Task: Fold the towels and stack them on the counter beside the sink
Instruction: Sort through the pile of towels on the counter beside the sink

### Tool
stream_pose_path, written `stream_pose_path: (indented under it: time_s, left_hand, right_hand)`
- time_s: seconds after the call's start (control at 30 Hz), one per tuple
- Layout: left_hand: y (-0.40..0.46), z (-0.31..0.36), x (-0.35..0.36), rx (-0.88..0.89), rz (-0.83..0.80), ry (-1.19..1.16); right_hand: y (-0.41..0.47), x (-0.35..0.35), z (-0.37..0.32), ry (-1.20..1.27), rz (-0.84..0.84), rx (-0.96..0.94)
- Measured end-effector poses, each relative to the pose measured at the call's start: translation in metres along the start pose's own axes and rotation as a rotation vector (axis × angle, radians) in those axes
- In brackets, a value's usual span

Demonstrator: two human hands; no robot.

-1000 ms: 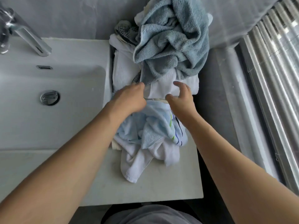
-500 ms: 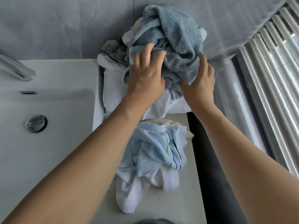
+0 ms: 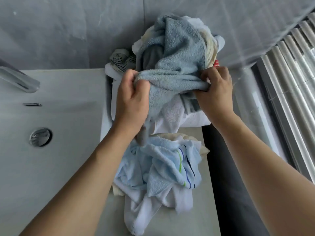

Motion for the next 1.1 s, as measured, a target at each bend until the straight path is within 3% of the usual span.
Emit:
stream_pose_path:
  time_s: [0.07, 0.17, 0.23, 0.3, 0.33, 0.47, 0.6, 0.67, 0.73, 0.83, 0.9, 1.0, 1.03, 1.1]
  left_hand:
    - [0.002, -0.004, 0.001, -0.049, -0.187, 0.203]
    - [0.002, -0.013, 0.006, -0.095, -0.501, 0.708]
    - [0.010, -0.016, 0.005, -0.078, -0.478, 0.943]
    - [0.016, -0.020, 0.003, -0.080, -0.434, 0.993]
    - [0.017, -0.023, 0.000, -0.115, -0.441, 0.896]
    - [0.010, -0.015, -0.015, -0.273, -0.379, 0.069]
    - [-0.004, -0.003, -0.025, -0.274, -0.264, -0.228]
    - [-0.008, -0.004, -0.031, -0.341, -0.293, -0.277]
    - [-0.012, -0.011, -0.038, -0.461, -0.488, -0.121]
    - [-0.014, -0.038, -0.048, -0.520, -0.791, 0.373]
    - [-0.014, -0.048, -0.045, -0.462, -0.762, 0.579]
    - [-0.006, -0.058, -0.033, -0.235, -0.592, 0.727]
    - [-0.001, -0.063, -0.032, -0.188, -0.519, 0.775]
    - [0.010, -0.077, -0.030, -0.148, -0.447, 0.853]
  right_hand:
    - [-0.003, -0.009, -0.006, 0.177, 0.026, -0.077]
    - [-0.010, -0.022, -0.021, 0.318, -0.086, -0.134]
    - [-0.020, -0.025, -0.025, 0.269, -0.169, -0.135]
    - [-0.031, -0.023, -0.022, 0.234, -0.254, -0.071]
    - [-0.035, -0.021, -0.019, 0.209, -0.283, -0.046]
    - [-0.042, -0.008, -0.019, 0.041, -0.326, -0.127]
    - [-0.032, 0.010, -0.033, -0.100, -0.295, -0.151]
    - [-0.030, 0.018, -0.043, 0.004, -0.337, -0.243]
    - [-0.030, 0.020, -0.047, 0.203, -0.355, -0.211]
    - [-0.034, 0.018, -0.040, 0.275, -0.295, -0.128]
    - [-0.041, 0.014, -0.045, 0.284, -0.264, -0.131]
    - [-0.043, 0.002, -0.053, 0.308, -0.101, -0.179]
    - [-0.041, 0.000, -0.056, 0.316, -0.107, -0.199]
    - [-0.039, 0.002, -0.058, 0.293, -0.303, -0.204]
Point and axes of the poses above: each hand's wrist, its own y-axis towards the middle knuckle, its own x-axis out of the palm, z = x × y, the point moved 4 cm from there along y, towards the middle knuckle, and after that the axes turned 4 degrees about -y, right-handed, at the moved point
